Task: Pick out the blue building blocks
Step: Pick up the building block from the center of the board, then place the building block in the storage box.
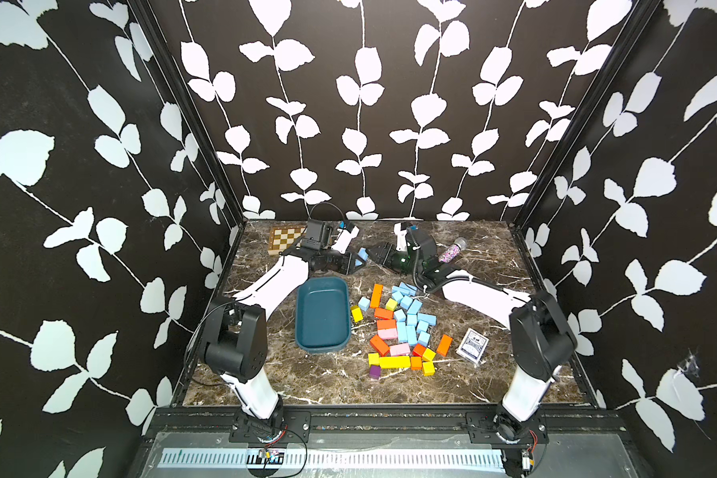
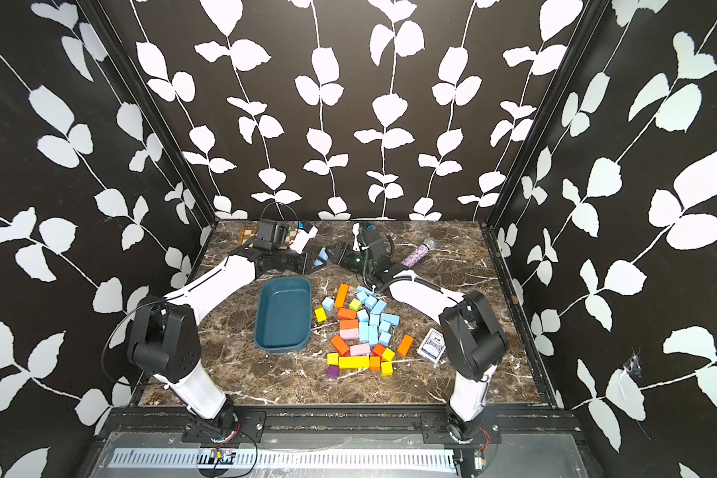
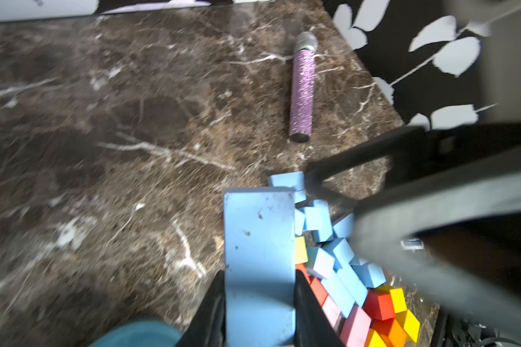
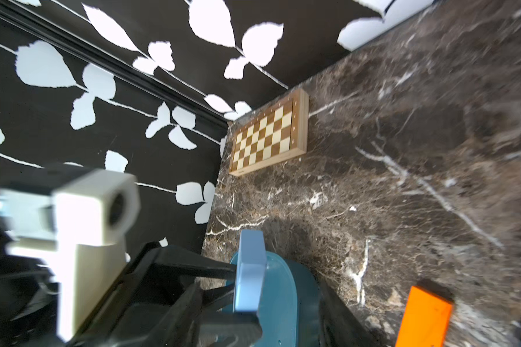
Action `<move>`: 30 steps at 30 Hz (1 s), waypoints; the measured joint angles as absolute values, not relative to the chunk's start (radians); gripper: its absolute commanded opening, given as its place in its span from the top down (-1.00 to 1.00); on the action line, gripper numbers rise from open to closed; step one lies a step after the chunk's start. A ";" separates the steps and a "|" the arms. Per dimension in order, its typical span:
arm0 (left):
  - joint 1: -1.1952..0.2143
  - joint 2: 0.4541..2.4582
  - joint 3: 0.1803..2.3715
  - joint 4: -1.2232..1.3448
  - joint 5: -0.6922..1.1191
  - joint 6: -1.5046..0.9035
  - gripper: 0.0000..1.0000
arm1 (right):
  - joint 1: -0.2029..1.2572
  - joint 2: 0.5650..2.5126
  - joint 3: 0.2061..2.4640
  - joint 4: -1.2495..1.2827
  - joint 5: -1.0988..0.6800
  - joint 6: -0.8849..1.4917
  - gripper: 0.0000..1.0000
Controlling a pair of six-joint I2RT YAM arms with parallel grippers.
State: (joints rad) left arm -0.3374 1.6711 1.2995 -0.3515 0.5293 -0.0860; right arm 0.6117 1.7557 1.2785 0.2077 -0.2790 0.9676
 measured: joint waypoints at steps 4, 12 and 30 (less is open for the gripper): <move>-0.300 1.567 1.195 -0.383 0.442 -0.146 0.81 | 0.601 1.725 1.288 0.168 -0.268 0.934 -0.19; -0.287 1.469 1.071 -0.429 0.324 -0.269 0.80 | 0.599 1.745 1.296 0.094 -0.286 0.906 -0.17; -0.295 1.619 0.926 -0.352 0.337 -0.390 0.76 | 0.595 1.822 1.336 0.093 -0.337 0.908 -0.13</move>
State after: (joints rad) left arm -0.2951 1.6192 0.9260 -0.3523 0.3370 -0.3901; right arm 0.5953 1.8225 1.3357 0.0929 -0.3374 0.9085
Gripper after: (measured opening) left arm 0.310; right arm 0.568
